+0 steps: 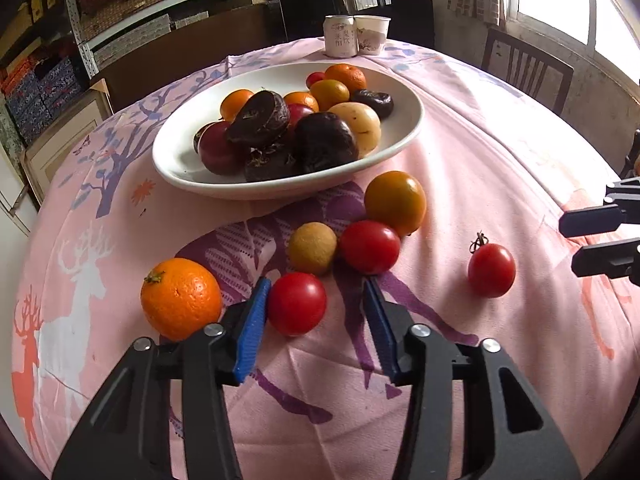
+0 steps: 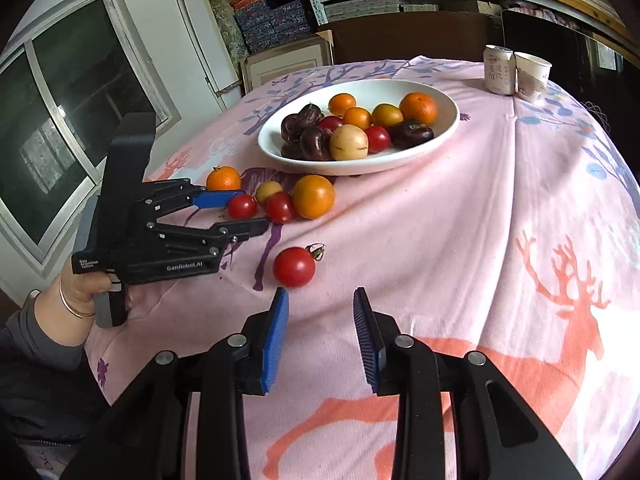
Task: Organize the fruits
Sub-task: 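Grasp a red tomato with the left tool while the right tool grasps a stemmed red tomato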
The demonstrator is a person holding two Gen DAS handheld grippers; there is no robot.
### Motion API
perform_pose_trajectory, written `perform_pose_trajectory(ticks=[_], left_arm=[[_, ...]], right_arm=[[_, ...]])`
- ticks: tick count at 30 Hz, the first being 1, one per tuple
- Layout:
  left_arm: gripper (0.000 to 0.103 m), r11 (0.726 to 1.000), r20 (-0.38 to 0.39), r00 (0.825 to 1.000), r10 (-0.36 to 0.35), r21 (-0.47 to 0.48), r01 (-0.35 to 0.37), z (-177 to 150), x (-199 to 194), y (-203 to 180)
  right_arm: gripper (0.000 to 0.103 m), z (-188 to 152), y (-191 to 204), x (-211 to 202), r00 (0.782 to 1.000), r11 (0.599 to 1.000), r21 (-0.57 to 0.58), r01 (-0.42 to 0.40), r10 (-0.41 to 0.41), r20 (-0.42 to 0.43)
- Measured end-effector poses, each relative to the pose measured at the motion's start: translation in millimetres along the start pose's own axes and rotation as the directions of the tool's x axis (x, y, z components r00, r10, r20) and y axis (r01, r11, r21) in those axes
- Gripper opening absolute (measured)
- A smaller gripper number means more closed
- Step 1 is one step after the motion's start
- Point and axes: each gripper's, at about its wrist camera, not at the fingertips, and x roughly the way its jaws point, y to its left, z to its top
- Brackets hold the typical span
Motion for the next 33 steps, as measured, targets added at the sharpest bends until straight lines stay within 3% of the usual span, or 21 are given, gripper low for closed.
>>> perform_pose_trajectory(ticks=[2, 7, 10, 13, 14, 15, 16, 18, 19, 21, 22, 23, 25, 26, 27, 33], left_arm=[[0.028, 1.0, 0.009, 1.0, 0.001, -0.008, -0.001, -0.9, -2.3, 6.2], [0.027, 1.0, 0.013, 1.0, 0.002, -0.004, -0.002, -2.0, -2.1, 8.8], [0.027, 1.0, 0.013, 1.0, 0.011, 0.018, -0.011, -1.7, -0.5, 4.4], [0.027, 1.0, 0.0, 1.0, -0.004, 0.02, 0.004, -3.7, 0.0, 5.2], [0.03, 1.0, -0.005, 1.0, -0.014, 0.011, 0.014, -4.6, -0.2, 7.6], [0.04, 1.0, -0.01, 1.0, -0.017, -0.009, 0.016, -5.1, 0.2, 12.3], [0.059, 1.0, -0.015, 1.0, -0.006, -0.029, 0.006, -5.8, 1.2, 16.3], [0.074, 0.999, -0.025, 0.999, -0.044, -0.03, 0.043, -7.8, 2.4, 17.9], [0.075, 1.0, -0.023, 0.999, -0.029, -0.012, 0.029, -9.1, 2.6, 14.4], [0.075, 1.0, -0.012, 1.0, 0.002, 0.016, -0.002, -8.0, 1.3, 8.7], [0.073, 1.0, -0.006, 1.0, 0.007, 0.025, -0.007, -7.5, 1.3, 6.6], [0.067, 1.0, -0.004, 1.0, -0.009, 0.026, 0.009, -6.8, 1.3, 5.8], [0.029, 0.998, -0.003, 0.998, -0.055, 0.014, 0.055, -4.4, 0.7, 5.2], [0.027, 0.999, -0.003, 0.999, -0.05, 0.012, 0.05, -3.2, 1.4, 4.3], [0.026, 0.999, 0.001, 0.999, -0.042, 0.018, 0.042, -3.0, 1.6, 2.7], [0.026, 0.999, 0.006, 1.0, -0.03, 0.04, 0.029, -3.0, 0.4, -1.2]], right_arm=[[0.034, -2.8, -4.1, -2.2, 1.0, 1.0, 0.008, -0.003, 0.003, 0.002], [0.038, 4.4, 6.1, 11.2, 1.0, 0.999, -0.049, 0.01, -0.011, -0.022], [0.057, 7.9, 22.4, 20.9, 0.996, 0.988, -0.137, 0.078, -0.083, -0.026], [0.086, 11.2, 36.6, 25.5, 0.984, 0.963, -0.206, 0.175, -0.178, 0.003], [0.096, 12.5, 40.4, 24.8, 0.977, 0.953, -0.22, 0.209, -0.21, 0.021], [0.098, 13.3, 42.3, 23.3, 0.972, 0.945, -0.228, 0.234, -0.231, 0.041], [0.098, 13.0, 43.6, 21.1, 0.971, 0.943, -0.232, 0.24, -0.232, 0.062], [0.098, 12.4, 42.0, 18.5, 0.969, 0.943, -0.227, 0.243, -0.227, 0.096], [0.098, 12.4, 40.7, 20.0, 0.963, 0.938, -0.221, 0.266, -0.251, 0.095], [0.098, 12.3, 39.7, 25.1, 0.93, 0.904, -0.219, 0.367, -0.352, 0.105], [0.097, 12.4, 40.0, 26.6, 0.931, 0.904, -0.226, 0.364, -0.349, 0.104], [0.084, 12.7, 39.4, 29.4, 0.941, 0.913, -0.228, 0.339, -0.329, 0.081], [0.055, 14.3, 34.5, 38.1, 0.962, 0.943, -0.199, 0.267, -0.273, -0.002], [0.048, 14.9, 30.1, 39.8, 0.979, 0.968, -0.16, 0.194, -0.202, -0.032], [0.048, 15.3, 28.1, 42.1, 0.984, 0.977, -0.137, 0.163, -0.171, -0.052], [0.048, 17.9, 42.6, 57.2, 0.976, 0.96, -0.204, 0.189, -0.206, -0.065]])
